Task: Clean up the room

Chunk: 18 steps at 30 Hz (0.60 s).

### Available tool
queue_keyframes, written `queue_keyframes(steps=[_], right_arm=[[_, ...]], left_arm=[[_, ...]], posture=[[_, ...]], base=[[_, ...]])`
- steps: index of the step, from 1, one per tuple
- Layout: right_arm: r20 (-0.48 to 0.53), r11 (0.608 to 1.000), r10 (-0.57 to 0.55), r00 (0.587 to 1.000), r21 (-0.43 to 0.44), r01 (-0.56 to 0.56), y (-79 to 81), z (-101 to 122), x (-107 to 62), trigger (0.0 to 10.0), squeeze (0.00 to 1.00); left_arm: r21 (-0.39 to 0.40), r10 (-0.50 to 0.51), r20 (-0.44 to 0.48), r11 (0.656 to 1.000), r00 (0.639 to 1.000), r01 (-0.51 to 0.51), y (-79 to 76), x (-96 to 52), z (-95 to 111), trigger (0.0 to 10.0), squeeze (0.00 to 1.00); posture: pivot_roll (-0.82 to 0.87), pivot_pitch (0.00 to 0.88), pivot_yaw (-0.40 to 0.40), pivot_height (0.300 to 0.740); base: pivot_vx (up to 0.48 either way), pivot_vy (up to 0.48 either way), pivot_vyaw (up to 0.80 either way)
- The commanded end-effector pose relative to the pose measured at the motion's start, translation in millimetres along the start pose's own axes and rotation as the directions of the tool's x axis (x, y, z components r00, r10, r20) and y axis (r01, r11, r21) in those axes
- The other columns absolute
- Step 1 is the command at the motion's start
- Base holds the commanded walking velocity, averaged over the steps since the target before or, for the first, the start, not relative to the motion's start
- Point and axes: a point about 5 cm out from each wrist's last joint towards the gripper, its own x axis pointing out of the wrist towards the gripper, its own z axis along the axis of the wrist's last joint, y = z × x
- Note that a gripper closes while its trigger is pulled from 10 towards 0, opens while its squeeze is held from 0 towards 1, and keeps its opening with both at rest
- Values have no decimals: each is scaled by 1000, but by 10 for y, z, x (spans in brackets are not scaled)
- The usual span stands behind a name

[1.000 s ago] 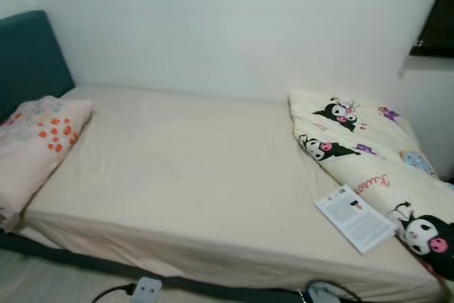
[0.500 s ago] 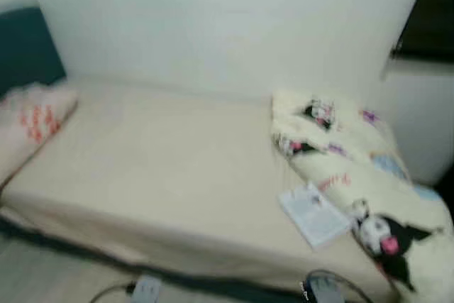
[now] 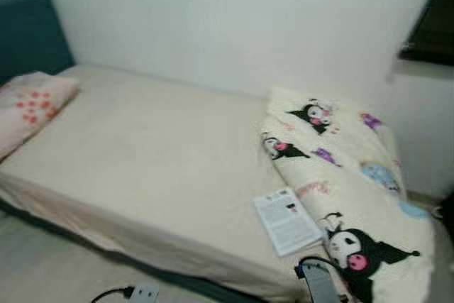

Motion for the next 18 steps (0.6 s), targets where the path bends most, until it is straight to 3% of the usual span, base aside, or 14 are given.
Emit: queue_keyframes(steps=[1,10,14,17,18], right_arm=[[72,999,-4,997,41,1,2,194,18,10000,0],[181,996,16,983,81,-31,76,535,32,10000,0],[266,963,69,962,235,-135,94,802,24,10000,0],[301,946,78,950,277,-166,81,881,15,10000,0],[337,918,74,939,345,-196,42,977,5,10000,0]], left_arm=[[9,-3,-20,1000,1000,3,-13,-2,-58,10000,0],[6,-1,-17,1000,1000,1,-15,-1,-54,10000,0],[1,-1,-15,1000,1000,1,-17,-1,-51,10000,0],[-2,-1,-13,1000,1000,1,-18,-1,-50,10000,0],[-3,-2,-12,1000,1000,2,-20,-1,-47,10000,0]], posture=[[52,0,2,729],[51,0,0,729],[50,0,-1,719],[50,0,-1,709],[48,0,-2,699]], base=[[0,0,0],[0,0,0],[0,0,0],[0,0,0],[0,0,0]])
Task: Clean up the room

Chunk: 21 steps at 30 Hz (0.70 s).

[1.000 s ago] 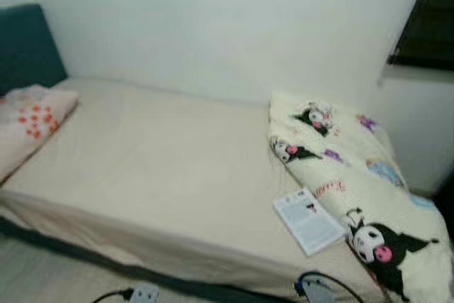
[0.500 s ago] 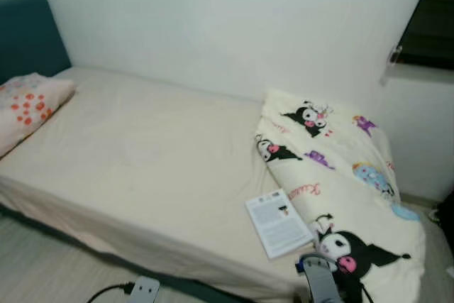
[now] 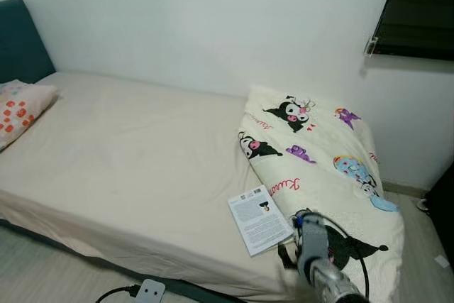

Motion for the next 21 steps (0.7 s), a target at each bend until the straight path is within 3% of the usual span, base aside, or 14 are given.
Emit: queue_keyframes(steps=[1,5,6,9,10,21], right_arm=[[48,994,5,999,105,-10,-12,101,12,10000,0],[58,983,-18,998,184,7,-64,146,14,10000,0],[51,969,-36,998,245,22,-103,137,8,10000,0],[38,959,-54,998,281,41,-135,115,2,10000,0],[32,941,-70,997,334,56,-168,101,-5,10000,0],[29,869,-129,991,485,99,-334,103,-38,10000,0]], left_arm=[[-3,13,-3,1000,1000,-13,44,-2,-23,10000,0],[-8,10,10,1000,1000,-9,39,-2,-10,10000,0],[-15,11,20,1000,1000,-10,36,-2,-2,10000,0],[-20,15,26,1000,1000,-14,36,-2,2,10000,0],[-22,16,30,1000,999,-16,35,-2,6,10000,0],[-38,38,60,999,997,-36,44,-4,28,10000,0]], posture=[[47,0,-2,694],[47,0,-2,684],[51,0,-5,674],[51,0,-5,664],[54,0,-8,654],[54,0,-8,614]], base=[[0,0,0],[0,0,0],[0,0,0],[0,0,0],[0,0,0],[0,0,0]])
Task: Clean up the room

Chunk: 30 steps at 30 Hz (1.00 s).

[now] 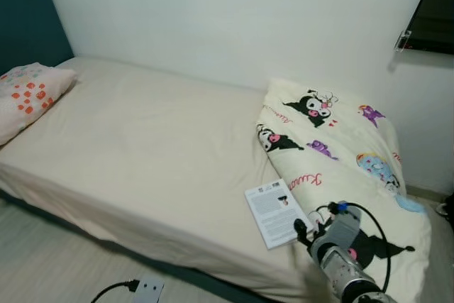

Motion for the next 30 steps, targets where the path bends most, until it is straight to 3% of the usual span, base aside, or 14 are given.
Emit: queue_keyframes(steps=[1,5,10,16,18,19,23,30], right_arm=[[-21,1000,-8,1000,30,9,-18,-44,-7,10000,0],[-19,999,-6,1000,37,7,-15,-38,-5,10000,0],[36,990,70,997,123,-73,115,74,26,10000,0],[92,978,91,992,178,-107,133,228,39,10000,0],[123,971,120,985,191,-142,181,322,49,10000,0],[137,968,139,981,189,-164,222,371,56,10000,0],[150,963,172,973,183,-199,311,429,69,10000,0],[97,944,276,956,157,-289,593,277,86,10000,0]], left_arm=[[-11,5,-28,1000,1000,-5,13,-8,-85,10000,0],[-13,7,-23,1000,1000,-8,15,-8,-83,10000,0],[-211,32,78,977,996,-15,24,-18,-34,10000,0],[-301,34,137,953,990,9,29,-29,-12,10000,0],[-330,98,245,944,965,-12,496,-46,339,10000,0],[-335,121,285,942,951,-20,657,-71,472,10000,0],[-333,140,321,943,937,-27,785,-102,558,10000,0],[-325,154,325,945,933,-43,914,-148,348,10000,0]], posture=[[54,0,-8,609],[64,0,-1,594],[76,0,4,569],[100,0,11,549],[120,0,31,539],[125,0,36,534],[139,0,49,524],[189,20,63,495]], base=[[0,0,0],[0,0,0],[0,0,0],[0,0,0],[0,0,0],[0,0,0],[0,0,0],[0,0,0]])
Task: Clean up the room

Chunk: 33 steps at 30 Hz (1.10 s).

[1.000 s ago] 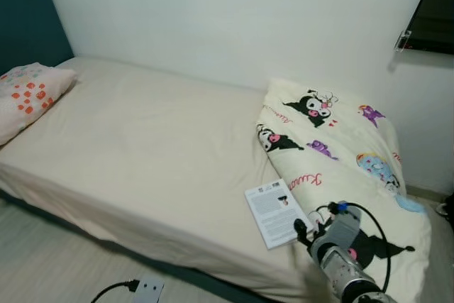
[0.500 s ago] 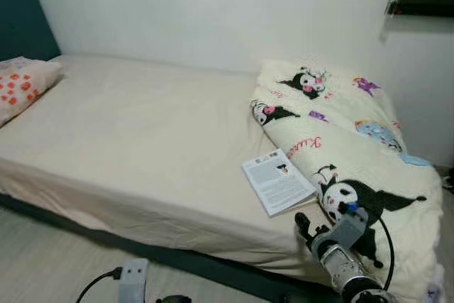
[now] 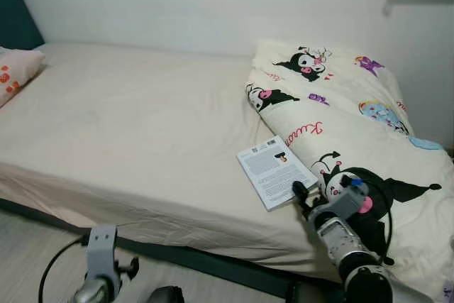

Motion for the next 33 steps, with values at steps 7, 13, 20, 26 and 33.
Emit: queue_keyframes(steps=[7,13,20,26,33], right_arm=[[-83,996,-47,995,66,53,117,-263,24,10000,0],[-43,987,-29,999,157,35,265,-185,88,10000,0],[31,972,-15,999,235,7,370,20,146,10000,0],[98,967,18,995,249,-43,404,218,165,0,0],[98,974,1,995,225,-23,297,239,135,0,0]], left_arm=[[31,22,-9,999,1000,-21,344,-165,-170,10000,0],[58,21,12,998,1000,-22,506,-249,-188,10000,0],[89,26,15,996,1000,-27,651,-333,-218,10000,0],[107,29,13,994,999,-30,737,-383,-231,10000,0],[90,0,19,996,1000,-1,575,-317,-226,10000,0]], posture=[[260,110,92,490],[309,145,108,490],[349,177,133,490],[345,170,127,490],[320,146,109,490]], base=[[0,0,0],[0,0,0],[0,0,0],[0,0,0],[0,0,0]])
